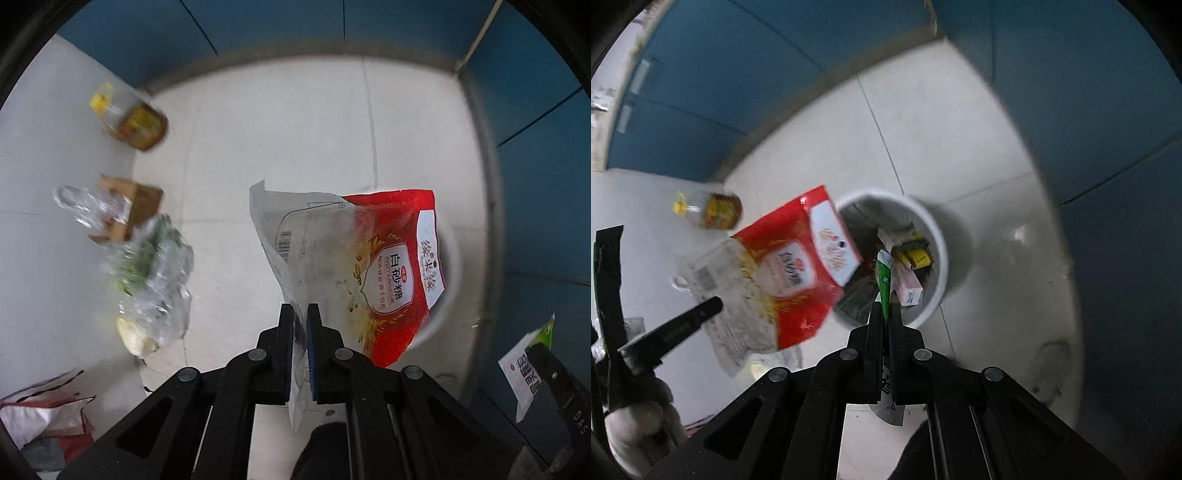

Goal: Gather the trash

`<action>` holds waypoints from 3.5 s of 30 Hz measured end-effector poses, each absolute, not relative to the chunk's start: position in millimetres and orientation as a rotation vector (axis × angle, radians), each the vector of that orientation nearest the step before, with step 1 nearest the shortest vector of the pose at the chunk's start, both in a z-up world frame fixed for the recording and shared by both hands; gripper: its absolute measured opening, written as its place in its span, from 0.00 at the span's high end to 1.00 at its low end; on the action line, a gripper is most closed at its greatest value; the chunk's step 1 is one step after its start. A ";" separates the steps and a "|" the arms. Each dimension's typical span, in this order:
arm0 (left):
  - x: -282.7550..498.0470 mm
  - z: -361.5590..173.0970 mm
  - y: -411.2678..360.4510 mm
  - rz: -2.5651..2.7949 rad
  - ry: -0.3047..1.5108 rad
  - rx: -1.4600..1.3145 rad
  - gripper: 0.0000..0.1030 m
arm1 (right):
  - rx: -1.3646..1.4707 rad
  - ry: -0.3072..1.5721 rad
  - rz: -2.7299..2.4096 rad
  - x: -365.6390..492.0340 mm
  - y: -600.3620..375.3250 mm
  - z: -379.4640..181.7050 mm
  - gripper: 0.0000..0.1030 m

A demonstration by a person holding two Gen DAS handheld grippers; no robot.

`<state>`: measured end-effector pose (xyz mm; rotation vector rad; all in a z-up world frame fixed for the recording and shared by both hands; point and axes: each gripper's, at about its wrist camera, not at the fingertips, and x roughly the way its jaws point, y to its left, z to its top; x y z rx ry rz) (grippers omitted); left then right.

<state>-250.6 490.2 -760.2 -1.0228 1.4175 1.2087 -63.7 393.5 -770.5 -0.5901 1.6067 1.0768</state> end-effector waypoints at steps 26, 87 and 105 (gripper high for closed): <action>-286.3 -662.0 458.8 1.261 1.173 -0.934 0.00 | -0.905 1.237 1.064 -104.7 412.4 -725.6 0.00; -323.9 -131.8 110.5 1.090 0.644 -0.809 0.00 | -0.551 0.900 1.523 -146.2 67.3 -106.1 0.00; -333.1 -131.7 112.7 1.097 0.629 -0.842 0.00 | -0.556 0.920 1.520 -157.4 73.4 -110.7 0.00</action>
